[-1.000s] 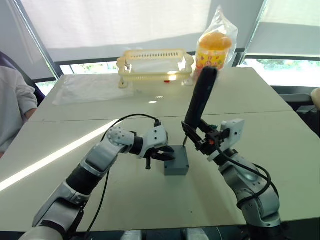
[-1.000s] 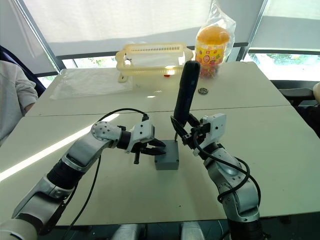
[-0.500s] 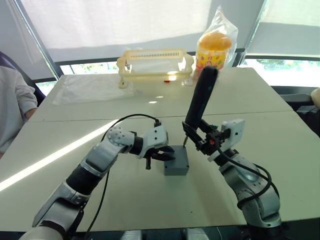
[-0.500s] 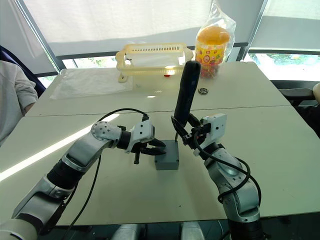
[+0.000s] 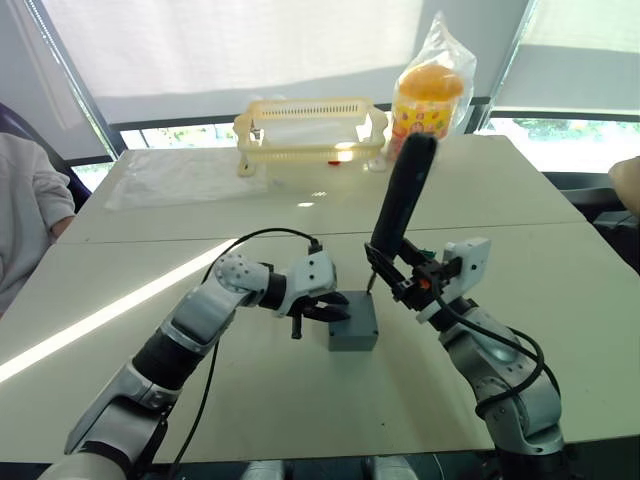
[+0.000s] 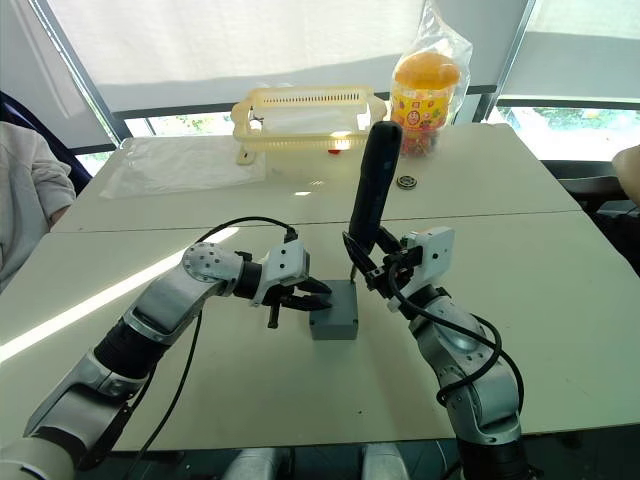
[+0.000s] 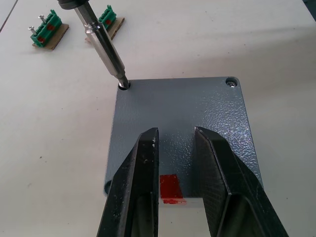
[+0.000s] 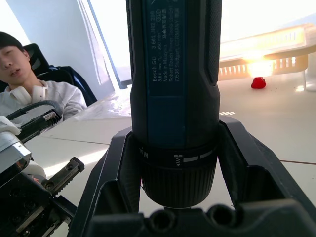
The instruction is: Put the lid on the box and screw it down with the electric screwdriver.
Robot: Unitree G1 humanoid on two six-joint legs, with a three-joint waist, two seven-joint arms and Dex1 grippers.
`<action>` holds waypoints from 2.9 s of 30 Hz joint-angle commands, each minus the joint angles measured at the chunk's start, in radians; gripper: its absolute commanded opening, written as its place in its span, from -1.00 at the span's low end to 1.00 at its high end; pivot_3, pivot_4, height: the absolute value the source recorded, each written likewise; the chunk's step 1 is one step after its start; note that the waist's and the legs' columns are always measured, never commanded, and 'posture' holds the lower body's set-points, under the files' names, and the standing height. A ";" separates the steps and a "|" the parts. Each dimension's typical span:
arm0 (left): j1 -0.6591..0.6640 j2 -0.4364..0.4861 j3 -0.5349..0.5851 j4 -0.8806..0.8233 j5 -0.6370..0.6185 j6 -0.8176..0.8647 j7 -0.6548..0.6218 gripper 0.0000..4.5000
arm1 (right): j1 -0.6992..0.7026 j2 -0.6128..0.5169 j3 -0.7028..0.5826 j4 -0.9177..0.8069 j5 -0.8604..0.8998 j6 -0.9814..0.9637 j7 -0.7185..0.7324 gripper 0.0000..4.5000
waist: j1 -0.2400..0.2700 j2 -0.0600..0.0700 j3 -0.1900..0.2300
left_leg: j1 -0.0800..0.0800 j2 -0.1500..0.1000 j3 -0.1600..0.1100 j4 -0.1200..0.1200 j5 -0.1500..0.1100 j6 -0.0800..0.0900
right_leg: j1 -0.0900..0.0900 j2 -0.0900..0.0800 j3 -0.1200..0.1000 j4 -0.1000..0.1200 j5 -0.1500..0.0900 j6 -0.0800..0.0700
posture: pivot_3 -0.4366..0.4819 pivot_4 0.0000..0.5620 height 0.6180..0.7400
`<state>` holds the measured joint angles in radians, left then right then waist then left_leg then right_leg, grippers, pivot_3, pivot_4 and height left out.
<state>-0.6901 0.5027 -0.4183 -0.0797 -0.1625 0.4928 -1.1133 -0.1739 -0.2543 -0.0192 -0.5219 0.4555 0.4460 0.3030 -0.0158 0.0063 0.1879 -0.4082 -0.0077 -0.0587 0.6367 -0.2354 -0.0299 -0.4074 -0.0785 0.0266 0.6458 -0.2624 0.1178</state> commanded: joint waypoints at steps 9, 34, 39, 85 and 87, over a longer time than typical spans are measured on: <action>0.017 0.008 -0.028 0.014 0.027 0.007 -0.007 -0.50 | -0.031 -0.006 -0.046 -0.064 0.022 -0.019 -0.005 -0.21 | 0.000 0.000 0.000 | 0.000 0.000 0.000 0.000 0.000 0.000 | 0.000 0.000 0.000 0.000 0.000 0.000 | -0.05 -0.47 1.00; 0.028 0.016 -0.027 -0.001 0.027 0.006 -0.012 -0.50 | -0.028 0.009 -0.014 -0.110 0.035 0.006 -0.022 -0.21 | 0.000 0.000 0.000 | 0.000 0.000 0.000 0.000 0.000 0.000 | 0.000 0.000 0.000 0.000 0.000 0.000 | -0.05 -0.47 1.00; 0.028 0.015 -0.027 -0.005 0.026 0.010 -0.010 -0.50 | -0.024 0.009 -0.014 -0.087 0.025 -0.009 -0.015 -0.21 | 0.000 0.000 0.000 | 0.000 0.000 0.000 0.000 0.000 0.000 | 0.000 0.000 0.000 0.000 0.000 0.000 | -0.05 -0.47 1.00; 0.027 0.010 -0.028 -0.004 0.024 0.015 -0.007 -0.50 | -0.025 0.012 -0.019 -0.087 0.019 -0.015 -0.019 -0.21 | 0.000 0.000 0.000 | 0.000 0.000 0.000 0.000 0.000 0.000 | 0.000 0.000 0.000 0.000 0.000 0.000 | -0.05 -0.47 1.00; 0.027 0.010 -0.027 -0.005 0.024 0.016 -0.007 -0.50 | -0.023 0.013 -0.017 -0.075 0.013 -0.023 -0.015 -0.21 | 0.000 0.000 0.000 | 0.000 0.000 0.000 0.000 0.000 0.000 | 0.000 0.000 0.000 0.000 0.000 0.000 | -0.05 -0.47 1.00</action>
<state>-0.6803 0.5057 -0.4169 -0.0928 -0.1602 0.4961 -1.1132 -0.1670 -0.2451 -0.0285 -0.5511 0.4630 0.4590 0.2812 -0.0157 0.0060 0.1876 -0.4081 -0.0077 -0.0589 0.6368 -0.2354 -0.0299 -0.4073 -0.0785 0.0265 0.6458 -0.2624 0.1178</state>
